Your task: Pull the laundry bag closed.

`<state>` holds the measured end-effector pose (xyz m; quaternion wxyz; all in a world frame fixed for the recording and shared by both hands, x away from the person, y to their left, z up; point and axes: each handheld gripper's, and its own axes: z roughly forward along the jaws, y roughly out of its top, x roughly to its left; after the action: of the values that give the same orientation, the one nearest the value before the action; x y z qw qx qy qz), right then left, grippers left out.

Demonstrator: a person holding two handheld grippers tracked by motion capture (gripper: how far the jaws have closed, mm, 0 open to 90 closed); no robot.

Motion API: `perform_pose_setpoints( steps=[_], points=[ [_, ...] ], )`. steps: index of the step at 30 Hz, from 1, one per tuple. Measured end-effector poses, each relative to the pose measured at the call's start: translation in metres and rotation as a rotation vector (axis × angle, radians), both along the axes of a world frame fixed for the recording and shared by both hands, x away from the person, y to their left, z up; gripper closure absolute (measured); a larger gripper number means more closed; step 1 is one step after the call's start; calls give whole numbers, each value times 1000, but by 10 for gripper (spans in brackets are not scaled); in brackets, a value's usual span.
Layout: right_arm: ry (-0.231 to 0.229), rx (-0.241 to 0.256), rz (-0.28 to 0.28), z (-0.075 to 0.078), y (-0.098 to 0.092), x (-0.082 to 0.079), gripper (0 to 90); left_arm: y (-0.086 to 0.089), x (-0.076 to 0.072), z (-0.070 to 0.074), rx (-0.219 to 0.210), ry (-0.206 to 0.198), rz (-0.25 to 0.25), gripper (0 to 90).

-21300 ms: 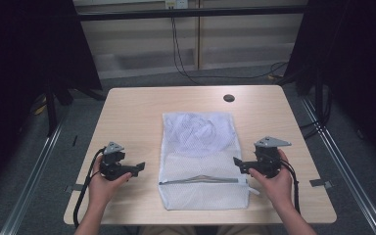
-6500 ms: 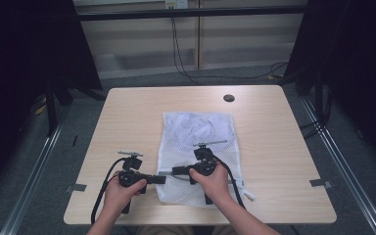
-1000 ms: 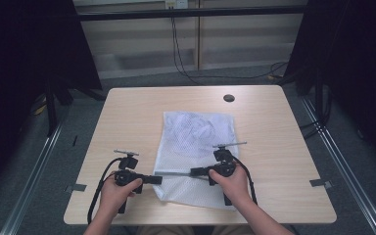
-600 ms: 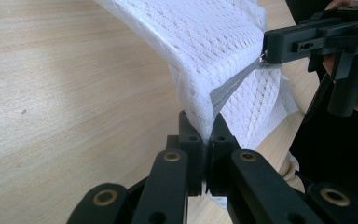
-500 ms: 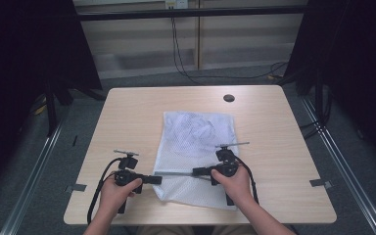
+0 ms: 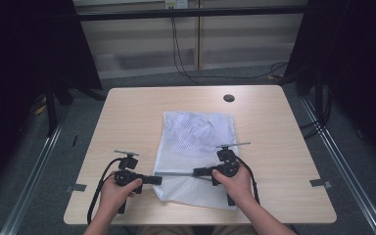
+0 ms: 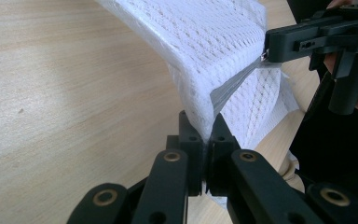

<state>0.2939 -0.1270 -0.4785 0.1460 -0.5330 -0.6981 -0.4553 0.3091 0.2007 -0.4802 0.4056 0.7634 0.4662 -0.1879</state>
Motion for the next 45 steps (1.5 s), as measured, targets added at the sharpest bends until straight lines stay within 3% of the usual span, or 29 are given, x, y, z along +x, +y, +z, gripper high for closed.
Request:
perform_pose_setpoints(
  steps=[30, 37, 45],
  points=[
    [-3, 6, -2, 0, -5, -1, 877, 0, 0, 1, -2, 4, 3, 876],
    [6, -9, -20, 0, -13, 0, 877, 3, 0, 1, 0, 13, 25, 877],
    [7, -5, -29, -1, -22, -2, 876, 3, 0, 1, -2, 10, 16, 876]
  ],
)
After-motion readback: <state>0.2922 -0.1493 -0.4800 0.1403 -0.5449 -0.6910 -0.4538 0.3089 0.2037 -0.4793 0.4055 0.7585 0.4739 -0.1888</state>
